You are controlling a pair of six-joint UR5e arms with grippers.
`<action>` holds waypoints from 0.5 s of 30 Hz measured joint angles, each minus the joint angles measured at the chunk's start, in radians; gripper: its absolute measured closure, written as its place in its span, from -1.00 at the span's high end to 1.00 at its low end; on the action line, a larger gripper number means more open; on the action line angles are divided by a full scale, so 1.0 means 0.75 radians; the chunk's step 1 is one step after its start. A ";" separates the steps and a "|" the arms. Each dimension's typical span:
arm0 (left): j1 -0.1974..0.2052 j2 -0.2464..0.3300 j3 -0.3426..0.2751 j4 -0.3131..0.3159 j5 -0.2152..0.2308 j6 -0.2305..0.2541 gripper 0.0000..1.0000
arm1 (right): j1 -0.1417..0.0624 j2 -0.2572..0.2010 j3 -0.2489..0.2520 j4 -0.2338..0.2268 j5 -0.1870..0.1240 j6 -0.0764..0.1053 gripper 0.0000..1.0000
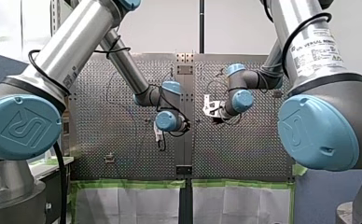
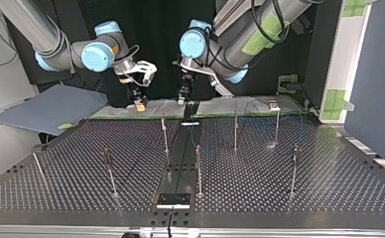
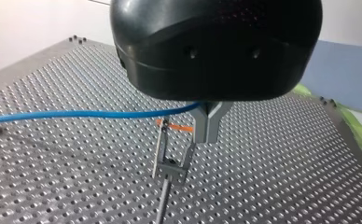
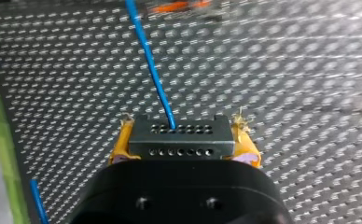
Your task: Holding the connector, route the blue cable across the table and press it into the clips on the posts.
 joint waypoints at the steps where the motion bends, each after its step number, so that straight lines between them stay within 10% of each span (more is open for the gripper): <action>1: 0.000 0.000 0.004 0.009 0.007 -0.003 -1.00 | -0.004 0.006 0.005 -0.003 -0.001 0.000 -1.00; 15: 0.033 -0.044 0.087 -0.008 0.053 -0.035 -1.00 | -0.078 0.018 -0.021 -0.072 -0.115 0.036 -1.00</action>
